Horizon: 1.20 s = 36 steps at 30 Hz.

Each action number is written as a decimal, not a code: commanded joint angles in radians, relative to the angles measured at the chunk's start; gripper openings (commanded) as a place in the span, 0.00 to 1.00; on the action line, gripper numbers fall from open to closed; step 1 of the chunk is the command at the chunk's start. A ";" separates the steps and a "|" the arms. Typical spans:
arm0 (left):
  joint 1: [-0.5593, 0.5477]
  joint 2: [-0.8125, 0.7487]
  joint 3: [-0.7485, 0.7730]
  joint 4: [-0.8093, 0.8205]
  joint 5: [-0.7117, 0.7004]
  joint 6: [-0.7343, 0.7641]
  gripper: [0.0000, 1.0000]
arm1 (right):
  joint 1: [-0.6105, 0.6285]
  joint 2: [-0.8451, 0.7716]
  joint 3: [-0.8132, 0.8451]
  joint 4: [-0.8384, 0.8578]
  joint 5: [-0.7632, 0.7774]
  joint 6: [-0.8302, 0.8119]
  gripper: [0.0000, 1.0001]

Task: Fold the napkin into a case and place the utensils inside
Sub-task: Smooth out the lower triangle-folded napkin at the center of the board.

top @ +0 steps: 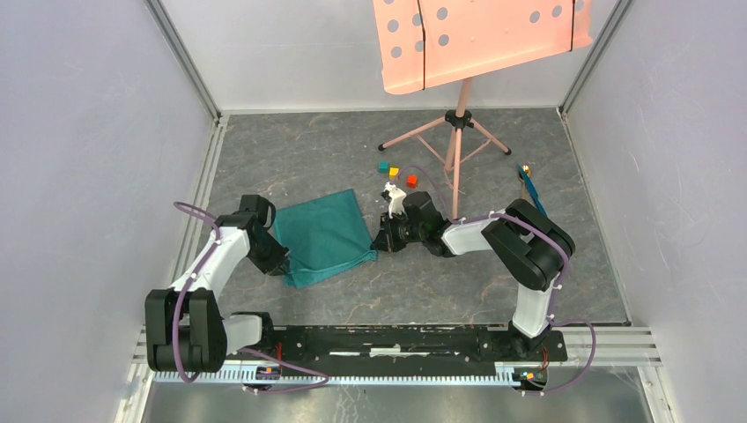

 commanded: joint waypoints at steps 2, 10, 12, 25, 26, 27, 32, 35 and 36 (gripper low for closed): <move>-0.004 0.003 -0.003 0.009 0.021 -0.019 0.26 | 0.005 -0.003 0.013 0.023 -0.005 -0.017 0.08; -0.003 -0.004 -0.034 0.049 0.004 -0.034 0.34 | 0.005 -0.001 0.013 0.027 -0.005 -0.016 0.08; -0.003 0.023 -0.037 0.055 0.013 -0.033 0.34 | 0.004 -0.001 0.013 0.029 -0.008 -0.013 0.07; -0.003 0.039 -0.063 0.080 -0.057 -0.056 0.31 | 0.004 -0.004 0.010 0.034 -0.011 -0.013 0.07; -0.002 0.042 -0.063 0.088 -0.059 -0.054 0.29 | 0.005 -0.005 0.010 0.035 -0.011 -0.013 0.07; -0.003 0.045 -0.062 0.095 -0.067 -0.053 0.27 | 0.004 -0.005 0.008 0.034 -0.011 -0.014 0.07; -0.002 0.069 -0.054 0.109 -0.062 -0.046 0.25 | 0.005 -0.002 0.007 0.037 -0.013 -0.013 0.07; -0.003 0.065 -0.060 0.122 -0.060 -0.045 0.23 | 0.005 -0.001 0.007 0.040 -0.013 -0.011 0.07; -0.003 0.063 -0.058 0.125 -0.060 -0.043 0.22 | 0.005 0.001 0.008 0.042 -0.014 -0.009 0.07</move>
